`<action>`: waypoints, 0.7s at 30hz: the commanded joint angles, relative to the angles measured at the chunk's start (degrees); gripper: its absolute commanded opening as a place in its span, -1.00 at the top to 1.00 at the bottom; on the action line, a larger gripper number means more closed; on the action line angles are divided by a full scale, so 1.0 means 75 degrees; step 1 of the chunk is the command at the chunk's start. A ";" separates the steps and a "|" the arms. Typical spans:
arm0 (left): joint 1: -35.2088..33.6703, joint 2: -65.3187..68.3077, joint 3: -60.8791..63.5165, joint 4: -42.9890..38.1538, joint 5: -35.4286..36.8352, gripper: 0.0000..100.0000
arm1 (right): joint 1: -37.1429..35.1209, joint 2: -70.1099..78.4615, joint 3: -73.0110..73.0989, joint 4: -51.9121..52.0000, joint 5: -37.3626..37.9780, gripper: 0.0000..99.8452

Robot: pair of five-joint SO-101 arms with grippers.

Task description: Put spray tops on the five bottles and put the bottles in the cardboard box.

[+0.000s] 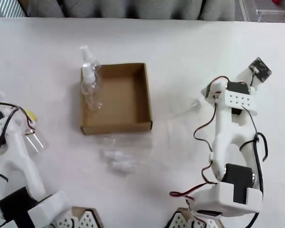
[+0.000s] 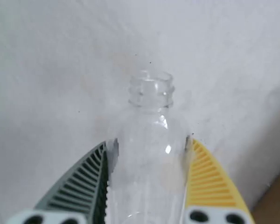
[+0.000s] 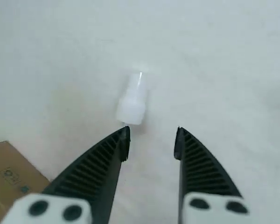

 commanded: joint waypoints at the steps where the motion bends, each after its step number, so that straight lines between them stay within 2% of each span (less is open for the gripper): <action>1: 0.0111 -0.0404 -0.0047 -0.0176 -0.0070 0.89 | -0.0358 -0.0334 -0.0117 -0.0393 -0.0070 0.71; 9: 0.0100 -0.0404 -0.0047 -0.0176 -0.0070 0.89 | -0.0322 0.0416 -0.0211 -0.1342 -0.0070 0.71; 21: 0.0100 -0.0404 -0.0047 -0.0176 -0.0070 0.89 | -0.0252 0.2174 -0.1735 -0.0709 -0.0070 0.71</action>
